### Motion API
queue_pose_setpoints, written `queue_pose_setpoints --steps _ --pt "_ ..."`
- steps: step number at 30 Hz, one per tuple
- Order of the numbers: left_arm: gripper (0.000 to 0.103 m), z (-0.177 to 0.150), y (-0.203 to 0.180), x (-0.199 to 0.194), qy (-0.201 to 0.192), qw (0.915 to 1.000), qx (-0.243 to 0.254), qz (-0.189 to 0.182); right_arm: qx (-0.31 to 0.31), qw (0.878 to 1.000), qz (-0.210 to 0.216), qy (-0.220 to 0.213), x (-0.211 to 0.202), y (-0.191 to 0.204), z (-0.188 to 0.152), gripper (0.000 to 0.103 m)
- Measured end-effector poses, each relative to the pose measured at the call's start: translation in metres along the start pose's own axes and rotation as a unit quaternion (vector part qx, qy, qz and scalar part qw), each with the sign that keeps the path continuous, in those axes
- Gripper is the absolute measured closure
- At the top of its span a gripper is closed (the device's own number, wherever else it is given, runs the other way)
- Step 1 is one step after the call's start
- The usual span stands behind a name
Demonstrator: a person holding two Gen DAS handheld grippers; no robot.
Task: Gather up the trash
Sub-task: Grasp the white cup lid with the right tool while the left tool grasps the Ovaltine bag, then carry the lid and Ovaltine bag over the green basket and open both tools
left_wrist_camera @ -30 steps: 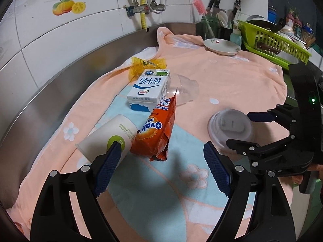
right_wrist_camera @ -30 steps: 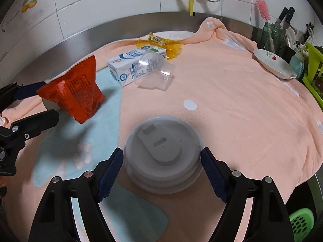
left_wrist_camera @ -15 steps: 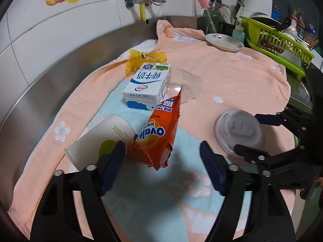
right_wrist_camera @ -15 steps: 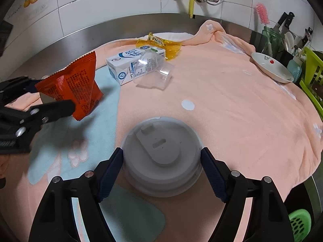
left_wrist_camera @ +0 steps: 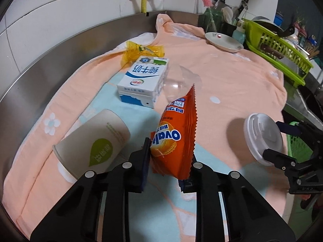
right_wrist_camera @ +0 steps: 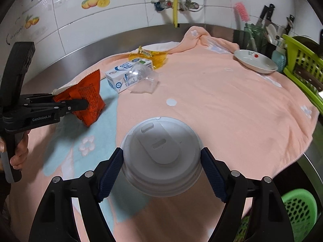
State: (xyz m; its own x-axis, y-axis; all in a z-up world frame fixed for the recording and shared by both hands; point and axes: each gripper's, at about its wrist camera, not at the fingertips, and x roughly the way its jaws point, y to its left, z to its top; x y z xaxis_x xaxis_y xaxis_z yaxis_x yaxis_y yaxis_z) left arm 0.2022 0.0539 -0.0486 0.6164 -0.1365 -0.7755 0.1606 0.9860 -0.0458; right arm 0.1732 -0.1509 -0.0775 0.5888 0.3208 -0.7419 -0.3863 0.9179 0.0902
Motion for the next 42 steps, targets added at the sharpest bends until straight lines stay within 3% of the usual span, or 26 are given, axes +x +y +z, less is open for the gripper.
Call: queue_pose_setpoints --steps 11,18,27,34,42 --pt "0.082 -0.005 -0.052 -0.037 -0.019 0.9979 0.028 -0.056 0.039 0.998 -0.039 -0.019 -0.058 -0.034 -0.035 0.028" --pt "0.082 -0.007 -0.117 -0.052 -0.028 0.9908 0.066 -0.114 0.091 0.991 -0.1 -0.009 -0.102 -0.096 -0.083 0.028" --pt "0.082 -0.017 -0.211 -0.043 -0.01 0.9779 0.12 -0.171 0.164 0.968 -0.187 0.017 -0.147 -0.185 -0.147 0.028" --pt "0.082 -0.029 -0.273 -0.039 0.01 0.9663 0.153 -0.207 0.218 0.955 -0.198 0.02 -0.154 -0.228 -0.179 0.027" --pt "0.082 -0.039 -0.333 -0.028 0.035 0.9537 0.181 -0.238 0.227 0.953 -0.202 -0.003 -0.173 -0.237 -0.187 0.023"
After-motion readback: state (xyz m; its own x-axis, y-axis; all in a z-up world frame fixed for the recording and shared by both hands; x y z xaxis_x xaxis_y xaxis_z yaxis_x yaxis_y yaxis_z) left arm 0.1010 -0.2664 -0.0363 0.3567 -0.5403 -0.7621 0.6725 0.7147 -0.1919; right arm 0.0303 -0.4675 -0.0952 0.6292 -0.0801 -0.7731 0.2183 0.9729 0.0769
